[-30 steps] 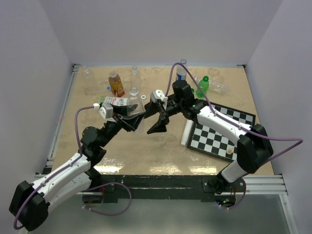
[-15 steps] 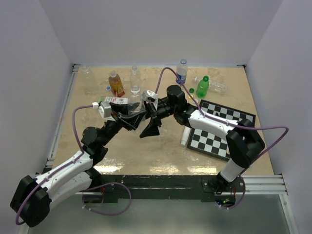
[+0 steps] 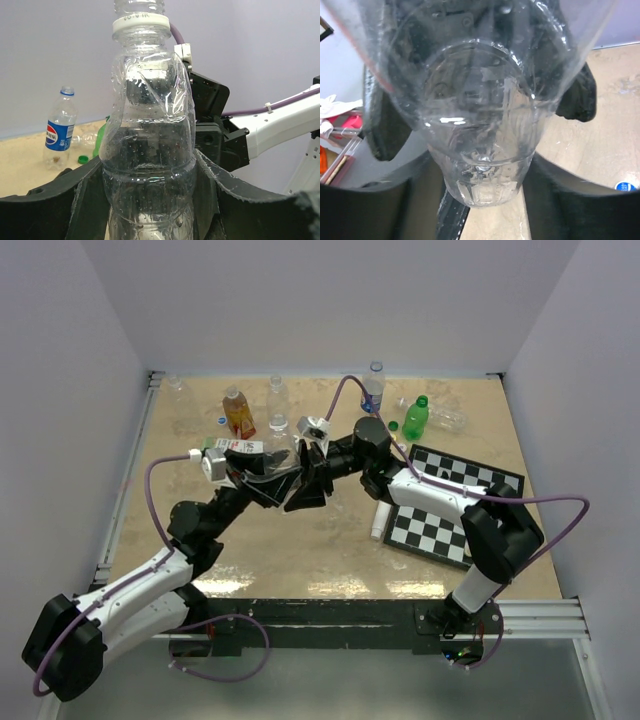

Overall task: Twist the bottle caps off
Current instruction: Place the plastic bottle at the center of the board.

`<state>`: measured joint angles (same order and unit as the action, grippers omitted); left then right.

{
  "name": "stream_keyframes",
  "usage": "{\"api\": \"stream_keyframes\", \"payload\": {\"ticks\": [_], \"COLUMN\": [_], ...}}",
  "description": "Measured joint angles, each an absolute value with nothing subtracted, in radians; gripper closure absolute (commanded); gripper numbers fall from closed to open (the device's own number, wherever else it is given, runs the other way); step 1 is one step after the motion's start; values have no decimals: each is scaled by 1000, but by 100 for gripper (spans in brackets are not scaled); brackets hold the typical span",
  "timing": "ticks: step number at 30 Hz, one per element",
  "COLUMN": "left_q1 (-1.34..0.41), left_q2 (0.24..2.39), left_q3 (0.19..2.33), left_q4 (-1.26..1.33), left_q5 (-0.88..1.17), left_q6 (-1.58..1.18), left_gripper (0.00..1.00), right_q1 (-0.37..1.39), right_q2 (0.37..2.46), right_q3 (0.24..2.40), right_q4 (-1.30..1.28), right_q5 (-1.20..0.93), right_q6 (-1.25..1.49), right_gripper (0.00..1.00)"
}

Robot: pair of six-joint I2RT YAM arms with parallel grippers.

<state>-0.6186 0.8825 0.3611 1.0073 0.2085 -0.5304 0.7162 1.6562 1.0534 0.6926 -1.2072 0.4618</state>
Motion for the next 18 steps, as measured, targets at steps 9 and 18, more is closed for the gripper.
{"api": "stream_keyframes", "payload": {"ticks": [9,18], "left_q1": [-617,-580], "left_q2": [786,691], "left_q3": [353,664], "left_q4": [871,347], "left_q5": [168,104], "left_q6": [-504,-388], "left_gripper": [0,0], "right_q1": [721,722], "right_q2": [1665,1665], "right_q3": [1064,1097], "right_q4": [595,319], "right_q5": [-1203,-1161], "right_q6": [378,98], "right_gripper": [71,71]}}
